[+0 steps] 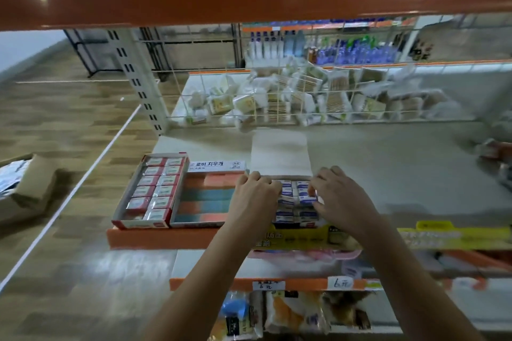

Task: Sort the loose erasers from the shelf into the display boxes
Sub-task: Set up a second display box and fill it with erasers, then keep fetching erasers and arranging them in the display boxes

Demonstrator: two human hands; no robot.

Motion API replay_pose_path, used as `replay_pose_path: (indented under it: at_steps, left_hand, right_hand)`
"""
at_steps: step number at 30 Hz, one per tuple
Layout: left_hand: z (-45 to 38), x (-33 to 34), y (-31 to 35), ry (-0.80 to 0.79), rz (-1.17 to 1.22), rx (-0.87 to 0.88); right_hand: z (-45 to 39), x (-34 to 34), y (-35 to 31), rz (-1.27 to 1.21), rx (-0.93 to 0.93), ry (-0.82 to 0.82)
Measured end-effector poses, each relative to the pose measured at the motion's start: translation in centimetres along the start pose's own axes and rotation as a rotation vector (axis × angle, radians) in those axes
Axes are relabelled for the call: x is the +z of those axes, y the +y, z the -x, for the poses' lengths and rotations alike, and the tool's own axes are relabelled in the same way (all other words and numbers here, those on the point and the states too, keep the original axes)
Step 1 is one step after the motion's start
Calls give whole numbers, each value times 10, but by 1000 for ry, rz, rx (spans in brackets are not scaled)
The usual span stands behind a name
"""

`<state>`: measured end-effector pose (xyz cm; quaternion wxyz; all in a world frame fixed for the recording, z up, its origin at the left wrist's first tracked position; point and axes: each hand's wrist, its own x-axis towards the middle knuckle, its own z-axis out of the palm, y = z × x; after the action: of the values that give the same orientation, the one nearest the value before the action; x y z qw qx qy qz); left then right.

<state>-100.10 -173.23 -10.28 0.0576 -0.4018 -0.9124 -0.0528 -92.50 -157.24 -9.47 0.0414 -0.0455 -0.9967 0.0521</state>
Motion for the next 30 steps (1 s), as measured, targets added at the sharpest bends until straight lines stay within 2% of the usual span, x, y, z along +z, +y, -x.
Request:
replay_pose_path:
  at_steps: [9, 13, 17, 21, 25, 30]
  left_hand:
    - [-5, 6, -4, -13, 36, 52]
    - [-15, 0, -6, -89, 39, 78]
    - [-34, -12, 6, -136, 51, 107]
    - [-54, -19, 53, -40, 97, 155]
    - [-74, -18, 132, 111, 183, 244]
    - [-101, -9, 238, 157, 241, 343]
  right_hand:
    - [6, -1, -5, -17, 38, 3]
    - [20, -10, 1, -136, 63, 114]
    - [43, -22, 21, -165, 143, 160]
    - [74, -32, 57, -156, 258, 191]
    - [111, -46, 112, -110, 377, 154]
    - [166, -66, 188, -110, 528, 166]
